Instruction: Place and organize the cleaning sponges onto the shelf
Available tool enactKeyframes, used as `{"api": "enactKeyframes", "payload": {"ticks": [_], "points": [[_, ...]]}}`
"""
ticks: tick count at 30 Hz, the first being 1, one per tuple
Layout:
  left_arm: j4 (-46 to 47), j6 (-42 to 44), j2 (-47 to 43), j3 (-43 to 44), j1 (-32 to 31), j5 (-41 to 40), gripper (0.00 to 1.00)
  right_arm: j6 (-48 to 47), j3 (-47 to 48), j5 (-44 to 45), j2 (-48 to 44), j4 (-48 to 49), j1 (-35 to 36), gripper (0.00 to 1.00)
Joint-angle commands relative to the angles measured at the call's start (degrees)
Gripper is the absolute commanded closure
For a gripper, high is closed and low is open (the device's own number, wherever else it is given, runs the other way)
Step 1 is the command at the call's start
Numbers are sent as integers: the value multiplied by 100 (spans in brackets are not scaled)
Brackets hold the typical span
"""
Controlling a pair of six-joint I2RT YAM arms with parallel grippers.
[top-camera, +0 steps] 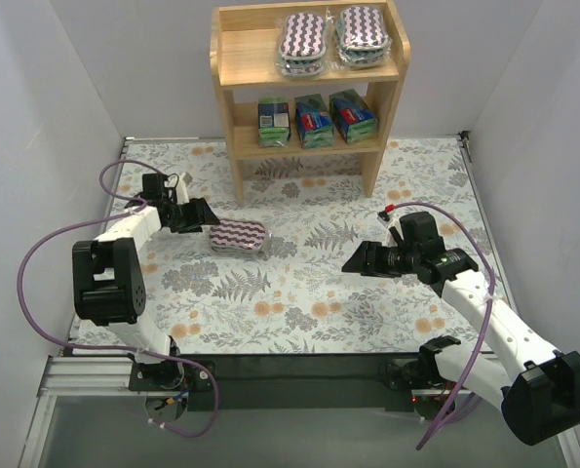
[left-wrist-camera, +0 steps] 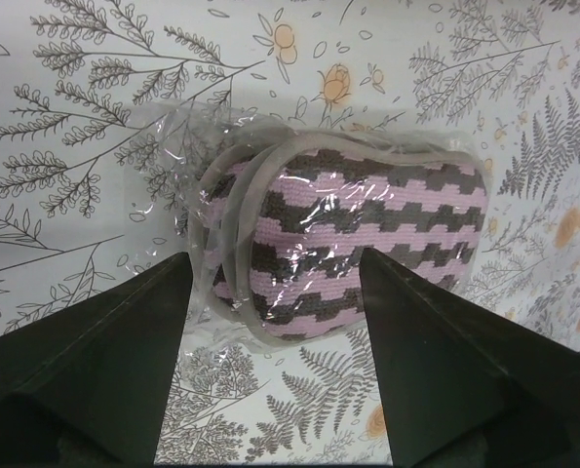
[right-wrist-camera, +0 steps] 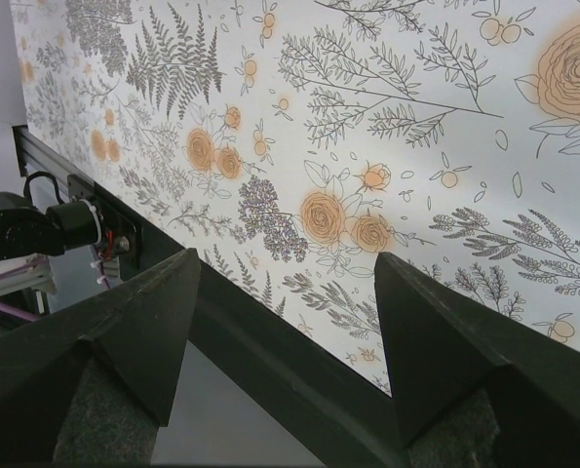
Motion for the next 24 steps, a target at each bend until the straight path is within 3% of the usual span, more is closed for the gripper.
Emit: {"api": "enactKeyframes", "payload": {"ticks": [1,8,12,13,16,18,24], "points": [[56,287,10,-158,36,129,37,-34,-83,18,-83,-41,18,33],[205,314,141,-544,19,532,46,-7,-109,36,-31,-32,26,33],[363,270,107,-817,-17,568,56,-8,-83,44,13,-32,26,34],[416,218,80,-852,-17,551,71,-25,-74,44,22,-23,26,34],[452,121,-25,-870,-17,673,92,-25,-56,44,49,-6,35,34],[425,7,-156,-844,-17,840,99,-25,-56,27,57,3,26,34],[57,-545,-982,-861,-52,1550,100,27,-118,35,-39,3,26,34]]}}
